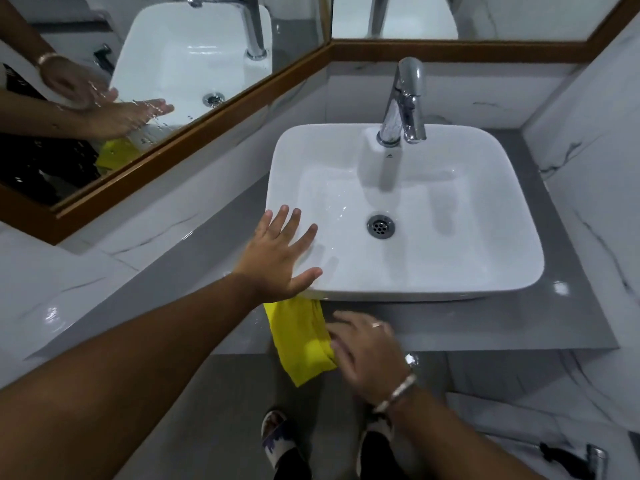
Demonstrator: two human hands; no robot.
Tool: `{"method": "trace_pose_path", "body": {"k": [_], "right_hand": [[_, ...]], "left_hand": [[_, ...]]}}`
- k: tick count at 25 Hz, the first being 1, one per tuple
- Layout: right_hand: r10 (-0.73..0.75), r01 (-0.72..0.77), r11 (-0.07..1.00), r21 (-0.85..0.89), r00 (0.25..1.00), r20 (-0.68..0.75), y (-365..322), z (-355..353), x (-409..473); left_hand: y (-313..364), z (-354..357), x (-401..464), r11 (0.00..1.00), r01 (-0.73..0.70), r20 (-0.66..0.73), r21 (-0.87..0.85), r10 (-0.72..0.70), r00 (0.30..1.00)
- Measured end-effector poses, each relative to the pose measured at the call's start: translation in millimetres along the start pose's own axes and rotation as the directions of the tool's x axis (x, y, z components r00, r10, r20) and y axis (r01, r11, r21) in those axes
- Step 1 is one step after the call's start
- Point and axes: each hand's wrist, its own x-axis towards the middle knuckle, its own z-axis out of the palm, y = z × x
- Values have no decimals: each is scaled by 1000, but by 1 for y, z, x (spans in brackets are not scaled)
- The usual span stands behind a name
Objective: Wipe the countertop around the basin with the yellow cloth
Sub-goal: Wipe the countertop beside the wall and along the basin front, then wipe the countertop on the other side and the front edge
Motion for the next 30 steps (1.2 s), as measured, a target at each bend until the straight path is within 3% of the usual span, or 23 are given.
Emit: {"method": "trace_pose_path", "body": {"k": [1,3,5,8,10,13,15,17,20,22,24,26,27,28,29,30], "right_hand": [[-30,24,998,-55,994,-109,13,-22,2],[73,-108,976,-187,980,-188,42,-52,22],[239,-252,907,-338,968,-80,62,-66,49],[322,-253,866,-432,942,94,69,-51,67],[278,-202,892,-405,951,135,52,-39,78],[179,-113,941,-320,967,183,10,-14,106],[141,-77,953,-294,968,207,-9,-1,119],[149,-89,958,-273,967,208,-9,2,123],[152,-91,959,-270,965,215,-4,2,124],[135,-67,954,-292,966,219,-7,4,125],[140,-71,953,-296,966,219,-10,4,125],[152,-84,955,-284,962,228,-11,3,125],[154,-88,957,-275,961,229,-11,3,125],[154,-89,958,-273,961,228,-10,2,124],[148,-83,958,-274,963,226,-11,1,126],[141,-75,958,-275,963,228,-12,2,127]], "left_hand": [[1,-1,0,1000,6,-8,1,-6,1000],[5,-6,-3,999,45,-46,-5,-45,998],[15,-6,-14,975,201,-105,-97,-211,972],[39,23,-60,817,476,-115,-326,-534,837],[64,54,-92,801,489,-63,-345,-539,840],[98,95,-96,842,417,138,-343,-394,909],[93,111,-87,877,374,178,-302,-333,926],[57,119,-99,880,421,154,-218,-395,906],[-11,116,-153,795,580,131,-181,-565,815],[-24,116,-185,886,435,51,-158,-433,900],[-15,114,-178,970,173,125,-171,-153,980],[-23,123,-136,980,-74,54,-182,85,995],[-32,126,-112,981,-117,12,-157,121,993],[-43,130,-93,989,-42,-13,-139,41,999],[-56,132,-83,971,178,-51,-160,-188,981],[-71,132,-85,867,455,-58,-205,-475,878]]}}
